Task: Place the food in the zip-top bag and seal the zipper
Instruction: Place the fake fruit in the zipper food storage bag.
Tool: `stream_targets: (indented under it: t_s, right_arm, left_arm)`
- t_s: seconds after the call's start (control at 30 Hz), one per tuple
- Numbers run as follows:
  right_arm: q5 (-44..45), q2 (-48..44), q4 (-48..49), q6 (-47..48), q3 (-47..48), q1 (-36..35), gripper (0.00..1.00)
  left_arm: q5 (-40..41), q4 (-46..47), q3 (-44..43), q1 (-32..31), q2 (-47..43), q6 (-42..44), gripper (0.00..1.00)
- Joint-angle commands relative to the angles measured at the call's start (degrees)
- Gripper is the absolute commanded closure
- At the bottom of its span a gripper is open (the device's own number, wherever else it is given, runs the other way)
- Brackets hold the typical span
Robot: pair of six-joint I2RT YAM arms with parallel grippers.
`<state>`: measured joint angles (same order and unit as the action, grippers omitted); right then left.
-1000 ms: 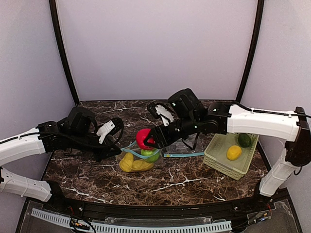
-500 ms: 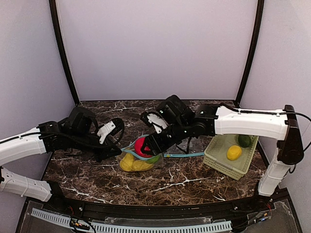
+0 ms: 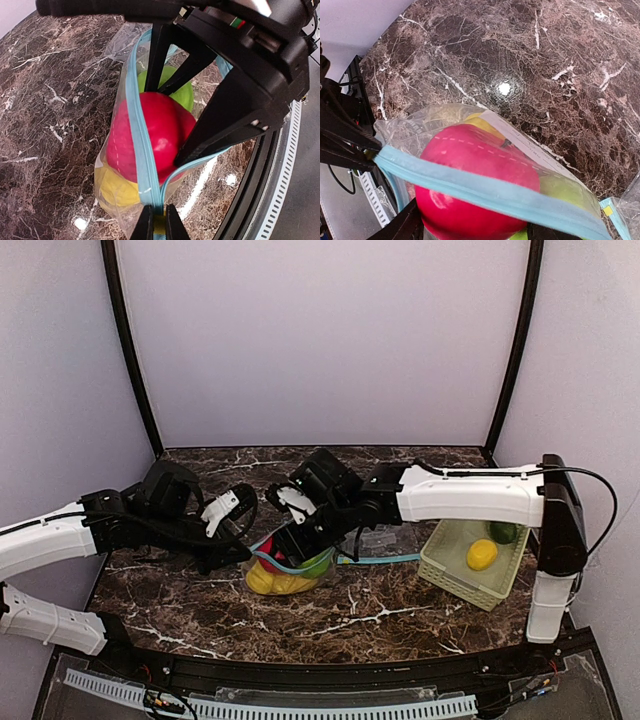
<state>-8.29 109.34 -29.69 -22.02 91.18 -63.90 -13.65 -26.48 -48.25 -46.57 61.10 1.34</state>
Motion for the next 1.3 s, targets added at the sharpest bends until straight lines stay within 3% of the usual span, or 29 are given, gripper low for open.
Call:
stream_targets:
  t_s: [0.0,0.43,0.73,1.03,1.27]
  right_arm:
    - [1.54,1.40,0.32,-1.39,0.55,-0.50,0.34]
    - [2.00,-7.30,0.84,-0.92,-3.17,-0.54,0.10]
    - [8.07,-19.40,-1.11,-4.41,-11.19,-0.44,0.09]
    - [13.87,-23.23,-2.34,-8.35,-17.97,0.13,0.10]
    - [14.85,-23.15,-3.50,-11.26,-20.24,2.24,0.22]
  left_arm:
    - [-0.63,-0.50,0.44,-0.28,-0.27,0.11,0.99]
    - [0.91,-0.59,0.52,-0.26,-1.17,0.30,0.99]
    - [1.00,-0.59,0.48,-0.27,-0.91,0.34,0.99]
    - [-0.03,-0.50,0.45,-0.26,-0.21,0.19,0.99]
    - [-0.14,-0.50,0.52,-0.28,-0.41,0.11,0.99]
